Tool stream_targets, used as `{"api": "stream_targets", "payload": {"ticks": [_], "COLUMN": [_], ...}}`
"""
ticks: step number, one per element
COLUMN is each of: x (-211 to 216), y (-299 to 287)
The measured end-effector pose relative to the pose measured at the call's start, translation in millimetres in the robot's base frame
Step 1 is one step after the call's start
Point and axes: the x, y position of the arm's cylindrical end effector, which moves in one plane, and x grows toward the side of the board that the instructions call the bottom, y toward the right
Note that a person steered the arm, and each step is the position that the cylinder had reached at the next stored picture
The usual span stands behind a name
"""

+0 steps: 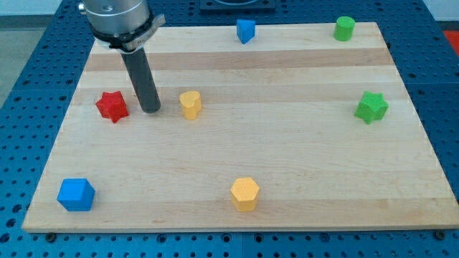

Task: Slightly push the blue cube towards the top of the board

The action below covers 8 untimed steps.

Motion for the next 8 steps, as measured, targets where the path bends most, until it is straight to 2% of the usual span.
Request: {"api": "stream_targets", "payload": {"ticks": [2, 3, 5, 6, 7, 8], "x": [13, -11, -17, -17, -6, 36], "y": [-29, -51, -82, -77, -35, -31]}}
